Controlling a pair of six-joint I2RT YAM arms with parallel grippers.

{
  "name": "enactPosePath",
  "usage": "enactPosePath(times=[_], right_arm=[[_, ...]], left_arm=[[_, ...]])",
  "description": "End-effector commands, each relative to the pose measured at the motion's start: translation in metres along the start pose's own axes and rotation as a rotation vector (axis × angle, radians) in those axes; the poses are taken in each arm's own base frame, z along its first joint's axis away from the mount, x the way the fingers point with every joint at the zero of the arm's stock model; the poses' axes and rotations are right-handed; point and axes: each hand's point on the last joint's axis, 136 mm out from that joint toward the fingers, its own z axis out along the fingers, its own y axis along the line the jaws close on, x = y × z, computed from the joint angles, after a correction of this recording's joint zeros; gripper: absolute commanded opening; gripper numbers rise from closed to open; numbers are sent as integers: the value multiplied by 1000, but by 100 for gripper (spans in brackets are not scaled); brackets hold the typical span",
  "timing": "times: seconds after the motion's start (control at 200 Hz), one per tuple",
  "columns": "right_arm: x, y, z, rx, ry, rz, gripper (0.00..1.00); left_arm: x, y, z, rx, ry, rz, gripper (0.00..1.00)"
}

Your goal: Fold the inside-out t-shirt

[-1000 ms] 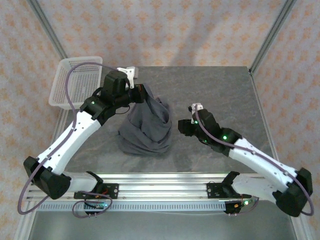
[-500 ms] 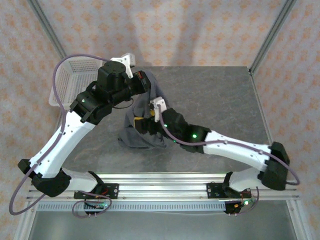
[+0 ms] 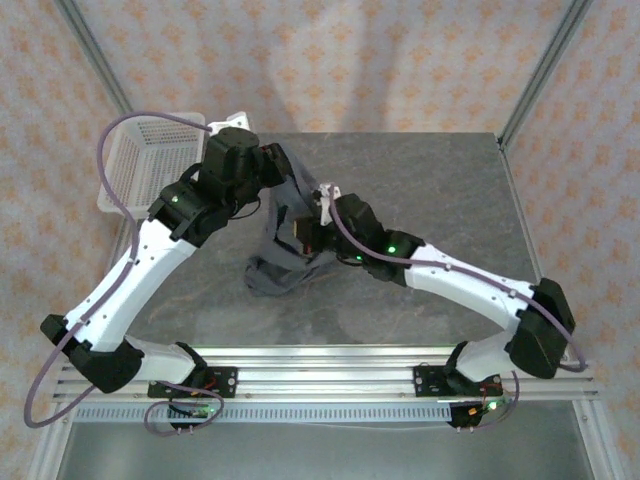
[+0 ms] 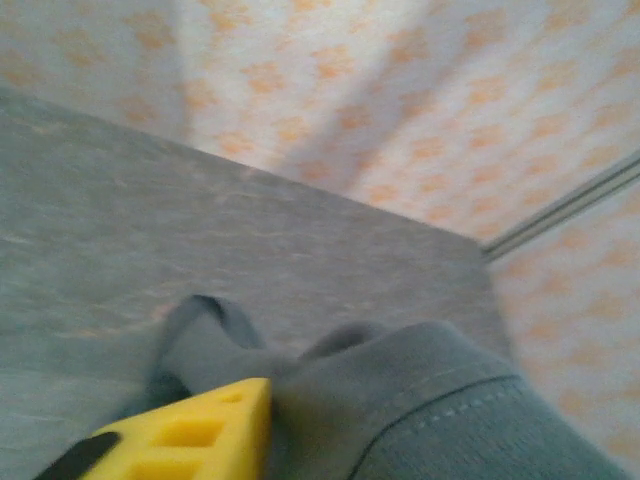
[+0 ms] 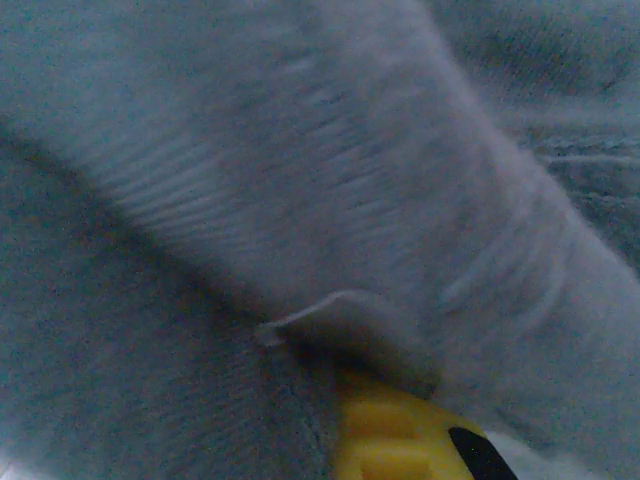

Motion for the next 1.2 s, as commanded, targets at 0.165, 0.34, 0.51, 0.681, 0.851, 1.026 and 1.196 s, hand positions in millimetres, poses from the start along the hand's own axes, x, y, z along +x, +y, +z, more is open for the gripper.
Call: enactPosePath(times=[0.165,0.34,0.51,0.681,0.851,1.026,1.196], right_arm=[[-63,-3,-48,-216,-180,243,0],[-73,-7,-50,-262,-175,258,0],[-80,-2,-54,-277,-172,239,0],[-75,-5,-51,-265,-146,237,0],[-74,0,-49,-297,-128,250,0],[-77,-1,-53,-293,-141,257,0],[-119,-9,-87,-333,-277,355,0]], left_arm=[[37,34,4,85,121,114,54],[107,25,-10,331,313,171,64],[158,87,10,134,384,165,70],[184,61,16,335,444,157,64],[186,61,43,280,471,112,67],[208,72,65,240,515,64,69],[242,165,70,-148,522,39,35]])
